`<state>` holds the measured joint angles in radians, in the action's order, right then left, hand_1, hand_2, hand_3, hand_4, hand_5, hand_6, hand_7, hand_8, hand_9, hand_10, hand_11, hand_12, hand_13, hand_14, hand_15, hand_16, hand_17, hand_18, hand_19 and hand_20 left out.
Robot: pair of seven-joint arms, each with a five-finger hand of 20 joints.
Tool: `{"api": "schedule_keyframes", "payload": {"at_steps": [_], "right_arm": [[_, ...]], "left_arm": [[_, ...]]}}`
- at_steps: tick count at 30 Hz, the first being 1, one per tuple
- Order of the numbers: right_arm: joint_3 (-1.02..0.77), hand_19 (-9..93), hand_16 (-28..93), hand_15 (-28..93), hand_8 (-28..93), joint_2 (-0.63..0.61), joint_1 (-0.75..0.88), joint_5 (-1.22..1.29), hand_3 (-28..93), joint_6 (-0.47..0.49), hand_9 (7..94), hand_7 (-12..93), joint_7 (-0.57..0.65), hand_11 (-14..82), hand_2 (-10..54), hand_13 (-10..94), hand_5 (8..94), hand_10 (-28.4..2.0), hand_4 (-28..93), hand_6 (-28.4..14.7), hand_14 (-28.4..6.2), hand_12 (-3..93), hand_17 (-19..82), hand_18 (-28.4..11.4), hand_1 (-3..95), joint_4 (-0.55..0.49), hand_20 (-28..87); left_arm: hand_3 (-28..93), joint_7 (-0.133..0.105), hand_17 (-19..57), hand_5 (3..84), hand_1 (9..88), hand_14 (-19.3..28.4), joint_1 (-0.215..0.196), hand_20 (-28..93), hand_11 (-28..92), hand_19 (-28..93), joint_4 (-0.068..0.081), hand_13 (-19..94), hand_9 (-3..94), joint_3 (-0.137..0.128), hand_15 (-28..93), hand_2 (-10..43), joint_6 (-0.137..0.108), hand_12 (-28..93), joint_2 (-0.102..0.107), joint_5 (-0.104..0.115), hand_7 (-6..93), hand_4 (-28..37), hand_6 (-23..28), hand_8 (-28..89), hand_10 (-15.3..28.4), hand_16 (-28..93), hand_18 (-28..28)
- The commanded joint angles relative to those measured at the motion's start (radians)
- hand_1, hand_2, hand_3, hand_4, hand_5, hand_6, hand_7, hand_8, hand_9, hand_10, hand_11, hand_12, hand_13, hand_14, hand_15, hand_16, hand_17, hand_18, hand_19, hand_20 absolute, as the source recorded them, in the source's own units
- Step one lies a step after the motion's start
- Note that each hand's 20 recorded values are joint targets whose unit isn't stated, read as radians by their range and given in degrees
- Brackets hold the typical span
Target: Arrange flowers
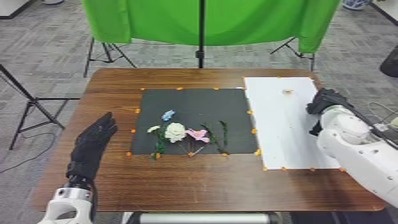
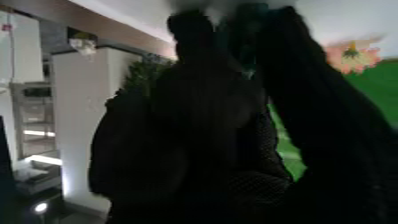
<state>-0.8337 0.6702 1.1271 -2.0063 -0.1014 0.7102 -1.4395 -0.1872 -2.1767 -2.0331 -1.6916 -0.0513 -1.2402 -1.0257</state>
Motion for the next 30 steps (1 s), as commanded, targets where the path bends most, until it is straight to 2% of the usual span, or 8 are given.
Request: {"api": "schedule_keyframes", "payload": {"at_steps": [1, 5, 8, 12, 19, 30], "right_arm": [[-0.021, 93, 32, 56, 9, -0.025, 0.018, -0.017, 52, -0.146, 90.8, 17, -0.060, 8.0, -9.5, 94, 77.8, -9.9, -15, -1.0, -2.1, 33.7, 70, -8.2, 63.4, -0.109, 48], [-0.011, 93, 32, 57, 10, -0.037, -0.003, 0.078, 52, -0.150, 91.5, 17, -0.112, 8.8, -9.5, 94, 79.0, -9.7, -14, -1.3, -1.8, 34.7, 70, -7.9, 64.0, -0.238, 49], [0.022, 93, 32, 57, 10, -0.033, -0.032, 0.160, 53, -0.107, 91.8, 17, -0.169, 9.0, -9.5, 94, 79.2, -9.6, -14, -1.4, -1.8, 34.9, 70, -7.9, 63.8, -0.318, 49], [0.117, 93, 32, 57, 10, -0.005, -0.097, 0.195, 53, -0.041, 91.8, 17, -0.246, 9.1, -9.5, 94, 79.4, -9.5, -14, -1.4, -1.7, 35.0, 70, -7.9, 63.7, -0.376, 49], [0.293, 93, 32, 57, 10, 0.069, -0.208, 0.204, 54, 0.030, 91.7, 17, -0.309, 9.4, -9.5, 94, 79.5, -9.4, -14, -0.8, -1.5, 34.9, 70, -8.1, 62.8, -0.356, 50], [0.352, 93, 33, 57, 9, 0.121, -0.216, 0.193, 55, 0.107, 89.6, 16, -0.310, 10.3, -9.5, 94, 77.5, -9.6, -15, 0.0, -1.7, 34.4, 69, -8.4, 59.5, -0.311, 51]], "left_arm": [[65, 0.006, -1.3, 37.4, 27.6, 15.1, -0.015, 17, 6, 1, -0.001, 26, 34.6, -0.003, 6, -5.3, -0.007, 13, -0.008, -0.003, 5.1, -20.0, 4.4, -5, 10.8, 6, 12.6], [65, 0.012, -1.3, 37.4, 27.4, 15.1, -0.011, 17, 6, 1, 0.001, 26, 34.5, 0.000, 6, -5.2, -0.005, 13, -0.006, -0.002, 5.1, -19.9, 4.5, -5, 10.8, 6, 12.6], [65, 0.014, -1.3, 37.4, 27.4, 15.0, -0.006, 17, 6, 1, 0.003, 26, 34.6, 0.003, 6, -5.3, 0.002, 13, -0.007, -0.005, 5.1, -19.9, 4.5, -5, 10.8, 6, 12.6], [65, 0.014, -1.3, 37.4, 27.4, 15.0, -0.002, 17, 6, 1, 0.005, 26, 34.5, 0.005, 6, -5.2, 0.003, 13, -0.006, -0.006, 5.0, -19.9, 4.5, -5, 10.8, 6, 12.6], [65, 0.014, -1.3, 37.3, 27.4, 15.1, 0.004, 17, 5, 1, 0.006, 26, 34.5, 0.008, 6, -5.2, 0.002, 13, -0.006, -0.006, 4.9, -19.8, 4.5, -5, 10.8, 6, 12.6], [65, 0.013, -1.3, 37.3, 27.2, 15.1, -0.002, 17, 5, 1, 0.005, 26, 34.5, 0.011, 6, -5.3, 0.003, 13, -0.006, -0.004, 4.8, -19.8, 4.5, -5, 10.8, 6, 12.6]]}}
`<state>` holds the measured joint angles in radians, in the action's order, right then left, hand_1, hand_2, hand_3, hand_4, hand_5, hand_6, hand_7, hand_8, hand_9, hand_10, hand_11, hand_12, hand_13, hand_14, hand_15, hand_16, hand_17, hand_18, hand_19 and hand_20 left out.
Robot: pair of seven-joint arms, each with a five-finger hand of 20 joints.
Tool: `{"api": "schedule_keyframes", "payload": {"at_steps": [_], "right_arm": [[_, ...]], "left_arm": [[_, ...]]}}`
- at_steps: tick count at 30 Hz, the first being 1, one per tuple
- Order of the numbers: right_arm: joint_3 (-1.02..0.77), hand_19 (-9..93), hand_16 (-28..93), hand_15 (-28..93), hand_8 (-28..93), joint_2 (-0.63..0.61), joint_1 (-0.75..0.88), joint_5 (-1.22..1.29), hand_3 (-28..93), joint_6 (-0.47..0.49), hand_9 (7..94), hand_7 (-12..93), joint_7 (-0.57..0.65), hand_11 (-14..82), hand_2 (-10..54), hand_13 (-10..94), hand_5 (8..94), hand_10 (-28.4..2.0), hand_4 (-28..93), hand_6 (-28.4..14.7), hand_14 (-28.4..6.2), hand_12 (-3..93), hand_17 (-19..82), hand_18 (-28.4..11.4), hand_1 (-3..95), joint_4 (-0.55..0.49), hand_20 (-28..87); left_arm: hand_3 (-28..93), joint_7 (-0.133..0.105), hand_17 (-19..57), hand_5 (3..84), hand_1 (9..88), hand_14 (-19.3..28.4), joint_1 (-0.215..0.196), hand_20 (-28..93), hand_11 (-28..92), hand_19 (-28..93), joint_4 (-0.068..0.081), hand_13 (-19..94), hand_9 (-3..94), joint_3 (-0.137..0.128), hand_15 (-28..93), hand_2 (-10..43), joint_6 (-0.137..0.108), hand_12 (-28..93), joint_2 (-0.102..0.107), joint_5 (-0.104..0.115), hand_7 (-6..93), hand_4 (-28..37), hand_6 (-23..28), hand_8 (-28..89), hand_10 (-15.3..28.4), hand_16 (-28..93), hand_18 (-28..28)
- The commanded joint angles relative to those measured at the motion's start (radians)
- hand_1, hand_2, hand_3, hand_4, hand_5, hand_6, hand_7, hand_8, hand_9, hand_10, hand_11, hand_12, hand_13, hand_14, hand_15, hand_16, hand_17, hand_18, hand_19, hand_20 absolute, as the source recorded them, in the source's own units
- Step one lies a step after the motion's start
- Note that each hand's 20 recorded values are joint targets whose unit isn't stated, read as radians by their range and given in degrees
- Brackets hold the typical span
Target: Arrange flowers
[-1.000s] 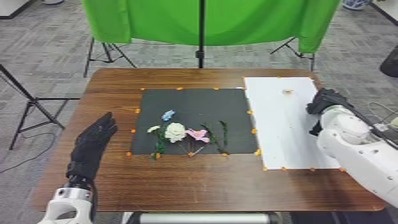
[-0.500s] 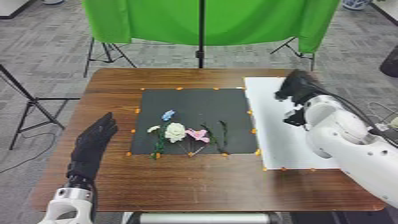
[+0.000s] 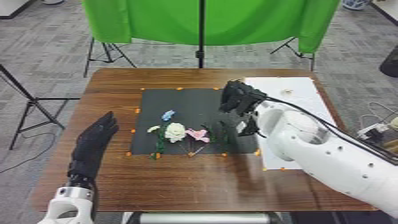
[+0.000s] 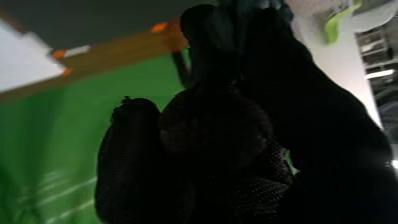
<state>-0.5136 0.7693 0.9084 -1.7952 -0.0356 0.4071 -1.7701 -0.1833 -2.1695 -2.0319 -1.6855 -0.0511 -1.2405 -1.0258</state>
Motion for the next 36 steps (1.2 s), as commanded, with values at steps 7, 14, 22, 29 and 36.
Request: {"api": "schedule_keyframes", "payload": {"at_steps": [7, 14, 22, 29, 36], "right_arm": [[0.050, 93, 34, 56, 8, 0.032, -0.001, -0.019, 51, 0.057, 87.0, 15, -0.008, 14.8, -9.5, 93, 75.2, -10.1, -13, -0.1, -2.0, 31.0, 69, -8.5, 56.1, 0.030, 52], [0.050, 93, 34, 56, 7, 0.031, 0.004, -0.083, 54, 0.065, 85.5, 15, -0.007, 19.0, -9.5, 93, 73.0, -10.8, -14, 0.2, -2.1, 26.3, 69, -8.4, 52.0, 0.034, 51], [0.024, 93, 34, 55, -9, 0.023, 0.014, -0.117, 63, 0.070, 85.2, 16, 0.001, 23.6, -9.5, 93, 69.6, -11.7, -17, 1.1, -2.3, 21.6, 69, -8.4, 40.7, 0.029, 49], [-0.046, 93, 34, 54, -9, 0.016, 0.037, -0.139, 62, -0.001, 84.4, 14, 0.021, 23.9, -9.5, 93, 66.0, -12.2, -17, 0.4, -2.4, 21.8, 69, -8.7, 35.3, 0.033, 49], [-0.148, 93, 35, 54, -8, -0.003, 0.033, -0.139, 62, -0.135, 78.6, 13, 0.076, 20.6, -9.5, 91, 65.4, -13.8, -16, -0.3, -3.8, 20.9, 66, -10.5, 32.8, 0.114, 49]], "left_arm": [[65, 0.011, -1.3, 37.3, 27.2, 15.1, -0.008, 17, 5, 1, 0.005, 26, 34.5, 0.004, 6, -5.3, 0.005, 13, -0.004, -0.002, 4.8, -19.8, 4.4, -5, 10.8, 6, 12.6], [65, 0.013, -1.4, 37.3, 27.3, 15.1, -0.009, 17, 6, 1, 0.004, 26, 34.5, 0.002, 6, -5.4, 0.010, 13, -0.001, -0.004, 4.9, -19.9, 4.4, -5, 10.8, 6, 12.6], [65, 0.017, -1.3, 37.1, 27.4, 15.1, -0.009, 17, 6, 1, 0.005, 26, 34.5, 0.000, 6, -5.4, 0.013, 13, 0.001, -0.002, 5.0, -19.9, 4.3, -5, 10.8, 6, 12.6], [65, 0.015, -1.3, 37.0, 27.4, 15.1, -0.012, 17, 5, 1, 0.002, 26, 34.4, -0.001, 6, -5.4, 0.011, 13, -0.001, -0.004, 5.1, -19.8, 4.2, -4, 10.7, 6, 12.6], [65, 0.021, -1.3, 37.1, 27.4, 15.1, -0.010, 17, 5, 1, 0.003, 26, 34.5, -0.004, 6, -5.5, 0.012, 13, 0.004, -0.003, 5.0, -19.9, 4.2, -5, 10.7, 6, 12.6]]}}
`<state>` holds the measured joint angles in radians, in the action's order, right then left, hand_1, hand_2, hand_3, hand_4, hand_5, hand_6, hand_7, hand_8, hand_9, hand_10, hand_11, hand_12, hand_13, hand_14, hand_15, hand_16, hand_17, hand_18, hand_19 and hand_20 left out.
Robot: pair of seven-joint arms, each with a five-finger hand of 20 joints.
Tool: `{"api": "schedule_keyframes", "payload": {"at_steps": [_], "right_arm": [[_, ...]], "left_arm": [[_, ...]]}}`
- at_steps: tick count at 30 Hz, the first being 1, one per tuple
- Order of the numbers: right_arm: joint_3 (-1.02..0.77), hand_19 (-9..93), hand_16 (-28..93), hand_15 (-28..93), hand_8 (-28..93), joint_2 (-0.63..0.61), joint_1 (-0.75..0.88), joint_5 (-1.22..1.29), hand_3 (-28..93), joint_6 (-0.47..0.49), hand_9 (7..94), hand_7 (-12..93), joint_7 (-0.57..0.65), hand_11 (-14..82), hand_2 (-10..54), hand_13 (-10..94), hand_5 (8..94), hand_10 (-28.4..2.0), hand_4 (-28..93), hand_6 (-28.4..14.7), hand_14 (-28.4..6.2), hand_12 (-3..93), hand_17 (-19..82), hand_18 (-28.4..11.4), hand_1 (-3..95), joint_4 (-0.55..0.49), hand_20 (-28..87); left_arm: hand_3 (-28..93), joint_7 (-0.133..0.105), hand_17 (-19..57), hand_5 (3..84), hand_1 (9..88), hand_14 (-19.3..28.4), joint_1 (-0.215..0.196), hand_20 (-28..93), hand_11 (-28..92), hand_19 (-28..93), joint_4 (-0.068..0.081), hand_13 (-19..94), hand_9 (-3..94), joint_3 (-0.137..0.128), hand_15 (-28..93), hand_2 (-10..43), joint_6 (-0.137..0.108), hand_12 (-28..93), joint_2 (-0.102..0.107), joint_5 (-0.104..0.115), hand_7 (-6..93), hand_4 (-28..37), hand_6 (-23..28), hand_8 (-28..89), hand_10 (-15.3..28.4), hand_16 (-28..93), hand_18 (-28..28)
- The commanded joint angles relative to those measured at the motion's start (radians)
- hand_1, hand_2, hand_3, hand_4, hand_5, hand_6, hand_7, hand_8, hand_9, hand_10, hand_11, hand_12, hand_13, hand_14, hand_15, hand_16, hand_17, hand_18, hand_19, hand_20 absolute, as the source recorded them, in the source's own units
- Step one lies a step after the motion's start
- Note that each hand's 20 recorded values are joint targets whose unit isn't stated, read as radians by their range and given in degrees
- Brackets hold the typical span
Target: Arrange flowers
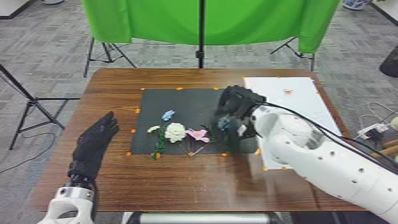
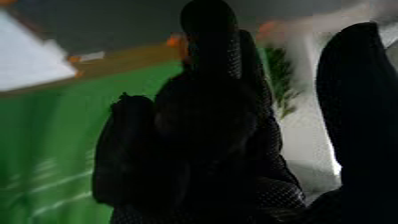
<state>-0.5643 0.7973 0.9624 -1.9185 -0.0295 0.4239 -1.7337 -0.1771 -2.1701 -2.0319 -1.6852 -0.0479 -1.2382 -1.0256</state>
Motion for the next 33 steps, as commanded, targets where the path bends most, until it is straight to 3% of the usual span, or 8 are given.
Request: {"api": "schedule_keyframes", "payload": {"at_steps": [1, 5, 8, 14, 22, 26, 30, 33], "right_arm": [[-0.104, 93, 35, 54, -8, -0.036, -0.024, -0.018, 62, -0.149, 77.7, 13, 0.065, 20.2, -9.5, 91, 65.3, -14.0, -16, -0.4, -4.0, 20.7, 66, -10.7, 32.7, 0.086, 50], [-0.098, 93, 34, 54, -8, -0.053, -0.048, -0.073, 62, -0.152, 75.8, 13, 0.125, 18.7, -9.5, 90, 65.0, -14.7, -15, -0.6, -4.3, 20.4, 65, -11.1, 32.6, 0.127, 50], [-0.101, 93, 34, 55, -8, -0.052, -0.067, -0.117, 62, -0.050, 71.8, 12, 0.208, 14.9, -9.5, 89, 63.6, -15.6, -14, -1.0, -4.7, 19.1, 64, -11.5, 33.2, 0.165, 50], [-0.081, 93, 32, 57, -6, -0.030, -0.109, -0.098, 63, 0.097, 53.3, 8, 0.256, 7.1, -9.5, 82, 51.2, -18.3, -14, -1.5, -7.6, 18.1, 58, -13.8, 33.5, 0.280, 48], [0.005, 93, 28, 57, -6, 0.032, -0.176, -0.125, 64, 0.099, 44.7, 8, 0.231, 5.1, -9.5, 81, 42.9, -17.7, -16, -0.7, -7.1, 16.4, 57, -13.4, 36.6, 0.456, 42], [0.040, 93, 27, 57, -6, 0.053, -0.182, -0.125, 66, 0.022, 46.3, 9, 0.185, 5.7, -9.5, 82, 42.0, -16.7, -18, -0.1, -6.1, 16.1, 58, -12.5, 39.6, 0.527, 40], [0.083, 93, 28, 56, -9, 0.056, -0.169, -0.141, 65, -0.115, 57.9, 13, 0.137, 9.0, -9.5, 86, 48.7, -13.4, -20, 2.1, -4.1, 16.4, 61, -10.6, 46.1, 0.568, 41], [0.116, 93, 30, 56, -11, 0.051, -0.161, -0.157, 66, -0.204, 70.0, 17, 0.119, 13.6, -9.5, 90, 59.0, -11.6, -22, 3.3, -2.4, 16.3, 64, -10.0, 49.6, 0.582, 47]], "left_arm": [[65, 0.015, -1.3, 37.0, 27.4, 15.1, -0.009, 17, 5, 1, 0.004, 26, 34.5, -0.003, 6, -5.5, 0.007, 13, 0.003, -0.001, 5.0, -19.9, 4.2, -4, 10.8, 6, 12.6], [65, 0.011, -1.3, 37.0, 27.4, 15.0, -0.006, 17, 5, 1, 0.005, 26, 34.5, -0.003, 6, -5.5, 0.007, 13, 0.001, -0.002, 5.0, -19.8, 4.1, -4, 10.7, 6, 12.6], [65, 0.007, -1.3, 37.1, 27.4, 15.1, -0.006, 17, 5, 1, 0.005, 26, 34.5, -0.002, 6, -5.4, 0.006, 13, -0.001, -0.002, 5.0, -19.8, 4.2, -4, 10.7, 6, 12.6], [65, 0.002, -1.3, 37.0, 27.4, 15.0, -0.007, 17, 5, 1, 0.005, 26, 34.5, -0.002, 6, -5.6, 0.006, 13, -0.003, -0.002, 5.0, -19.7, 4.1, -4, 10.7, 6, 12.7], [65, -0.002, -1.4, 37.1, 27.4, 15.1, -0.001, 17, 5, 1, 0.008, 26, 34.4, 0.005, 6, -5.5, 0.008, 13, -0.004, -0.003, 5.1, -19.7, 4.0, -5, 10.7, 6, 12.7], [65, 0.000, -1.4, 37.0, 27.5, 15.1, 0.002, 17, 5, 1, 0.009, 26, 34.5, 0.005, 6, -5.5, 0.007, 13, -0.005, -0.003, 5.2, -19.8, 4.1, -5, 10.8, 6, 12.7], [65, -0.001, -1.3, 37.0, 27.4, 15.1, 0.000, 17, 5, 1, 0.008, 26, 34.5, 0.004, 6, -5.5, 0.006, 13, -0.006, -0.002, 5.2, -19.7, 4.0, -5, 10.8, 6, 12.6], [65, -0.002, -1.3, 37.0, 27.5, 15.1, -0.004, 17, 5, 1, 0.008, 26, 34.4, 0.002, 6, -5.5, 0.001, 13, -0.007, 0.000, 5.1, -19.8, 4.1, -5, 10.8, 6, 12.6]]}}
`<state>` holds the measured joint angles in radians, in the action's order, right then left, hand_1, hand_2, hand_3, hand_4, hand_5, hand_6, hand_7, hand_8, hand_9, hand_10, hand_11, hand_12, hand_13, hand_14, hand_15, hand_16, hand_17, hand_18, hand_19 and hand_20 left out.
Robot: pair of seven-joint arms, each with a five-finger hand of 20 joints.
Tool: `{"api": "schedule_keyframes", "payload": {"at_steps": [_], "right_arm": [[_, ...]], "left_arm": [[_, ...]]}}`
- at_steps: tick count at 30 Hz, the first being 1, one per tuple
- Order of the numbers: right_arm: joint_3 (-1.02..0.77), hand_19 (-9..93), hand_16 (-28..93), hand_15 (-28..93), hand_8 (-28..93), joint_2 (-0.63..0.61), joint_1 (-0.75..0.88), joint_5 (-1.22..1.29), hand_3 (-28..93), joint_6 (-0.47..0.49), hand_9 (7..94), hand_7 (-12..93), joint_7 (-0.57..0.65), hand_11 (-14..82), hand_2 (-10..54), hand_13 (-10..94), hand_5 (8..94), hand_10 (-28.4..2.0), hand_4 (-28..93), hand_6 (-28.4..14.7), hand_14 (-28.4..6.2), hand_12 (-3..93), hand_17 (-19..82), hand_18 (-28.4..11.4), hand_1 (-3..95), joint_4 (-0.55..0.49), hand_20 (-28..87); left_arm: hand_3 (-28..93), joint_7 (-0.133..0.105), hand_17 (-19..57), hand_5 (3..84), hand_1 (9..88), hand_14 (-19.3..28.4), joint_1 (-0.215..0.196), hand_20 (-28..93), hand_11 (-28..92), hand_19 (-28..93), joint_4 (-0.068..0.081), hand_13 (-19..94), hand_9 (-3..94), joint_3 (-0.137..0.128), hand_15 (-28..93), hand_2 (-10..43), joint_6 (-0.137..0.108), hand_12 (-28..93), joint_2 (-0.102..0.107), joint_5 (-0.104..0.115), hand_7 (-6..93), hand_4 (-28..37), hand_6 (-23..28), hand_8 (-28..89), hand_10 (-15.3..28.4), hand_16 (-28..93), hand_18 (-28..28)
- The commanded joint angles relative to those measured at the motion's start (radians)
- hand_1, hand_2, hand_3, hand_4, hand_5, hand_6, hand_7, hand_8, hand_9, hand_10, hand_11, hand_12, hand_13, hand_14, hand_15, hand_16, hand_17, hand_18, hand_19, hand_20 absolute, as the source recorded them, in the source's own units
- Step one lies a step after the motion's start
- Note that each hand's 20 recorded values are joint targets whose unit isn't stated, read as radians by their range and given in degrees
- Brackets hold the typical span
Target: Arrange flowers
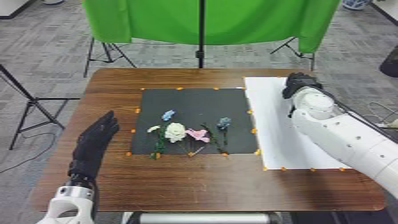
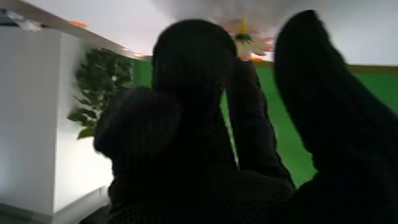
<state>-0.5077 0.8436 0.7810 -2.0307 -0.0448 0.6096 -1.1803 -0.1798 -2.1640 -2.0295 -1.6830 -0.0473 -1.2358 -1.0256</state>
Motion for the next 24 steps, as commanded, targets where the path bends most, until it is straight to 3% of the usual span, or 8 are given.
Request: {"api": "schedule_keyframes", "payload": {"at_steps": [1, 2, 5, 9, 12, 18, 24], "right_arm": [[0.067, 93, 30, 56, -5, 0.001, 0.023, -0.052, 64, -0.209, 72.7, 18, -0.074, 13.4, -9.5, 90, 62.6, -11.1, -23, 3.1, -2.2, 18.0, 64, -9.8, 51.8, 0.030, 48], [0.067, 93, 31, 56, 1, -0.005, 0.027, -0.049, 57, -0.209, 80.0, 19, -0.073, 8.8, -9.5, 92, 70.1, -10.0, -22, 2.8, -1.7, 25.1, 66, -9.8, 57.9, 0.021, 51], [0.059, 93, 31, 57, 6, -0.018, 0.040, -0.050, 55, -0.202, 89.0, 21, -0.075, 5.8, -9.5, 93, 78.1, -8.5, -22, 2.4, -1.3, 31.8, 67, -9.7, 61.7, 0.003, 53], [0.018, 93, 31, 57, 6, -0.059, 0.075, -0.047, 55, -0.228, 91.7, 21, -0.087, 6.4, -9.5, 94, 80.2, -8.4, -22, 1.3, -1.0, 33.1, 68, -9.5, 63.3, -0.076, 53], [-0.039, 93, 31, 58, 7, -0.123, 0.119, -0.029, 55, -0.236, 92.1, 21, -0.090, 6.4, -9.5, 94, 80.5, -8.6, -21, 1.1, -0.8, 33.3, 69, -9.4, 63.6, -0.230, 54], [-0.109, 93, 31, 58, 8, -0.219, 0.220, 0.105, 55, -0.143, 92.5, 20, -0.105, 6.3, -9.5, 94, 81.0, -8.8, -21, 0.8, -0.8, 33.9, 69, -9.3, 63.5, -0.529, 54], [-0.136, 93, 31, 58, 8, -0.205, 0.333, 0.107, 55, -0.094, 92.4, 19, -0.138, 6.1, -9.5, 94, 81.4, -8.9, -20, 0.5, -0.7, 34.1, 69, -9.3, 63.4, -0.664, 54]], "left_arm": [[65, 0.001, -1.3, 37.0, 27.4, 15.1, -0.011, 17, 5, 1, 0.005, 26, 34.4, 0.000, 6, -5.5, -0.001, 13, -0.010, 0.001, 5.1, -19.8, 4.1, -5, 10.8, 6, 12.6], [65, 0.001, -1.3, 37.0, 27.5, 15.1, -0.011, 17, 5, 1, 0.004, 26, 34.4, 0.000, 6, -5.5, -0.002, 13, -0.010, 0.001, 5.1, -19.8, 4.1, -5, 10.7, 6, 12.7], [65, 0.000, -1.3, 37.0, 27.4, 15.1, -0.013, 17, 5, 1, 0.004, 26, 34.5, -0.002, 6, -5.4, -0.001, 13, -0.010, 0.002, 5.1, -19.8, 4.1, -5, 10.7, 6, 12.6], [65, 0.000, -1.3, 37.1, 27.5, 15.1, -0.015, 17, 5, 1, 0.002, 26, 34.4, -0.002, 6, -5.4, 0.000, 13, -0.011, 0.000, 5.1, -19.9, 4.1, -5, 10.7, 6, 12.6], [65, -0.003, -1.3, 37.0, 27.4, 15.1, -0.019, 17, 5, 1, 0.000, 26, 34.4, -0.006, 6, -5.4, -0.001, 13, -0.009, 0.001, 5.1, -19.8, 4.1, -5, 10.7, 6, 12.6], [65, 0.006, -1.3, 37.0, 27.6, 15.1, -0.019, 17, 5, 1, 0.000, 26, 34.5, -0.007, 6, -5.3, 0.008, 13, -0.005, -0.001, 5.1, -19.8, 4.1, -5, 10.8, 6, 12.6], [65, 0.012, -1.3, 37.0, 27.4, 15.1, -0.009, 17, 5, 1, 0.003, 26, 34.5, -0.005, 6, -5.3, 0.013, 13, -0.001, -0.002, 5.1, -19.8, 4.1, -5, 10.8, 6, 12.6]]}}
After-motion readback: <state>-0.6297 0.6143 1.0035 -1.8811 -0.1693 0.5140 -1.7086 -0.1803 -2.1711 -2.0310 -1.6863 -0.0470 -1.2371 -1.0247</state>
